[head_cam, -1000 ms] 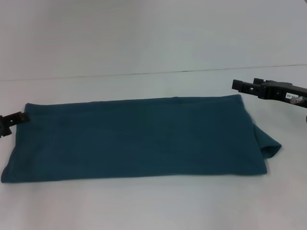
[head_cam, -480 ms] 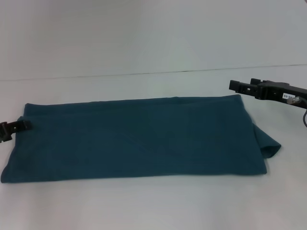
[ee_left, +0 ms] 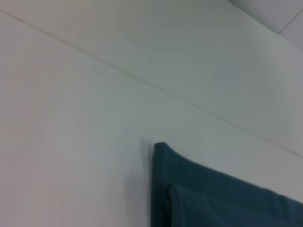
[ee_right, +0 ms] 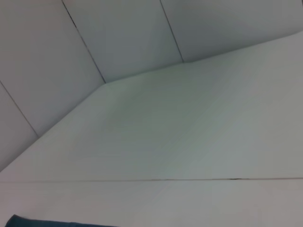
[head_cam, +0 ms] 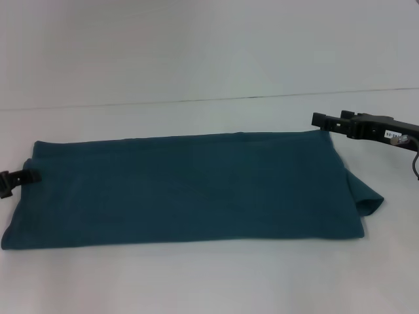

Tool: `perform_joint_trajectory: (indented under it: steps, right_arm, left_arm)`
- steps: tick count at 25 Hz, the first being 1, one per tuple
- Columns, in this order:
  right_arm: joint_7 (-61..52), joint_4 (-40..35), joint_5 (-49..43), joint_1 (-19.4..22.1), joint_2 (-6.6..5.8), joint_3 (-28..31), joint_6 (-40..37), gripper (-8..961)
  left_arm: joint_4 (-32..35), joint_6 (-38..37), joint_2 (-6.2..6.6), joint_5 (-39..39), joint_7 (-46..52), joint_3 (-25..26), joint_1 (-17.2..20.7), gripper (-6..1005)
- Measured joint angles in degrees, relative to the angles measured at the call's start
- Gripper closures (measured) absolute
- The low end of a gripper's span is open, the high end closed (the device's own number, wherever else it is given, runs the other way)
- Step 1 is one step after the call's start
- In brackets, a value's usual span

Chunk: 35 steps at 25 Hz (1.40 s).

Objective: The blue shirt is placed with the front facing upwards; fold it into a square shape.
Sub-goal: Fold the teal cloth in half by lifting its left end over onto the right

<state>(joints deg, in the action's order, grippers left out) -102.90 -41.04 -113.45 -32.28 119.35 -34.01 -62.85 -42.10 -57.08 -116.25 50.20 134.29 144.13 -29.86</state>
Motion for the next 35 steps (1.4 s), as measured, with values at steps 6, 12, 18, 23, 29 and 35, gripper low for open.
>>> perform_joint_trajectory:
  steps: [6, 12, 18, 23, 29, 35]
  right_arm:
    - [0.1, 0.1, 0.0, 0.0, 0.0, 0.0, 0.0, 37]
    - [0.1, 0.1, 0.0, 0.2, 0.0, 0.0, -0.2, 37]
    - [0.1, 0.1, 0.2, 0.4, 0.0, 0.0, -0.3, 37]
    - [0.1, 0.2, 0.3, 0.4, 0.0, 0.0, -0.4, 37]
    - [0.1, 0.2, 0.3, 0.4, 0.0, 0.0, -0.4, 37]
    - [0.1, 0.2, 0.3, 0.2, 0.0, 0.0, -0.4, 37]
  left_arm:
    - [0.3, 0.8, -0.52, -3.3, 0.7, 0.0, -0.8, 175]
    - [0.4, 1.9, -0.84, -3.7, 0.7, 0.0, -1.1, 175]
    - [1.1, 2.6, -0.83, -4.3, 0.7, 0.0, -1.5, 175]
    - [1.4, 2.6, -0.82, -4.5, 0.7, 0.0, -1.7, 175]
    - [1.6, 3.2, -0.81, -4.5, 0.7, 0.0, -1.7, 175]
    - [1.6, 3.3, -0.81, -4.5, 0.6, 0.0, -1.7, 176]
